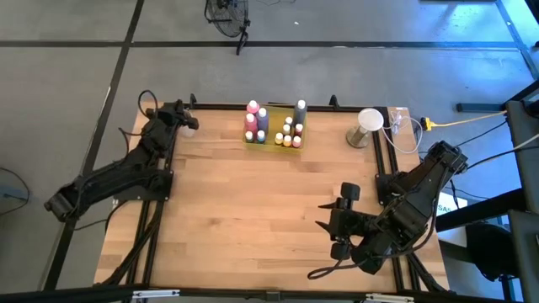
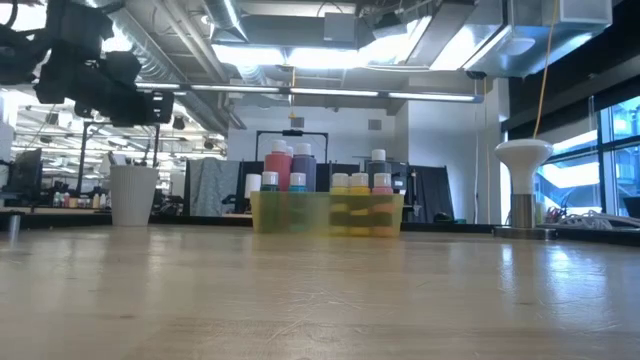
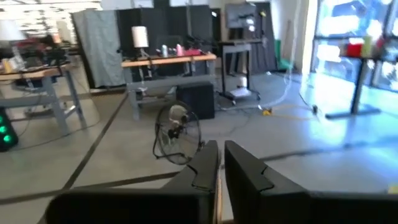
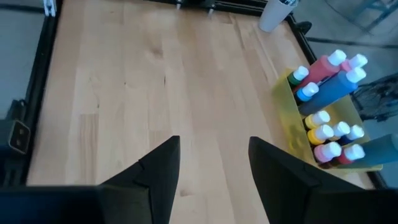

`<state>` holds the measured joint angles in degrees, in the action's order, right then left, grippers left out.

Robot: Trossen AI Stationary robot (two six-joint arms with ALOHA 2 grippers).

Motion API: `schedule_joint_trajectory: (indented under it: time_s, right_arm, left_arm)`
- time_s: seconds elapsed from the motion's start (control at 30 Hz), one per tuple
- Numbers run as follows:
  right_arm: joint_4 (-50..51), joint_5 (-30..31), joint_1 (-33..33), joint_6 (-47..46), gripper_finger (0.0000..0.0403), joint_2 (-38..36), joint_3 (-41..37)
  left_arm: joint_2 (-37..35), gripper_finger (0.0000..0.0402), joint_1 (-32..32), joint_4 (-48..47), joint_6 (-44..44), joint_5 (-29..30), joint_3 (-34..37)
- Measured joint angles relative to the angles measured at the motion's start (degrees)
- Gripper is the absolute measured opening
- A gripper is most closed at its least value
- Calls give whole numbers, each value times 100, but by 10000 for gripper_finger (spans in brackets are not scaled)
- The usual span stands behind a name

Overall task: Pick & Place Paint Supplies
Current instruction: Put the silver paintbrush into the white cup, then return To Home Position

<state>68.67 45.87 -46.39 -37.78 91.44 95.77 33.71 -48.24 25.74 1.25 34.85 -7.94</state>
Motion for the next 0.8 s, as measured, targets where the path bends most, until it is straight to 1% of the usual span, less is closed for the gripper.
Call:
schedule_joint_trajectory:
  time_s: [0.1,0.17,0.33,0.4,0.5,0.57,0.67,0.7,0.8]
  right_arm:
    - [5,42,34,-230,194,4,0]
    - [8,45,39,-232,197,4,0]
    - [41,44,77,-232,201,4,0]
    - [135,43,122,-297,194,10,36]
    - [513,12,217,-339,161,6,242]
    - [968,-90,271,-296,120,-53,420]
    - [1192,-223,334,300,35,-330,588]
    - [1188,-216,334,580,18,-465,588]
    - [1195,-163,336,987,6,-954,566]
  left_arm:
    - [-2,43,-128,-154,119,-370,1]
    - [-2,62,-192,-162,-48,-565,0]
    - [-104,112,-288,-76,-183,-680,0]
    - [-223,127,-277,-76,-305,-966,0]
    - [-538,139,-208,-155,-605,-1749,0]
    - [-791,137,-147,-369,-836,-2161,0]
    - [-1257,111,-44,-983,-1104,-2381,0]
    - [-1434,95,4,-1176,-1110,-2391,0]
    - [-1933,32,180,-1526,-1112,-2440,0]
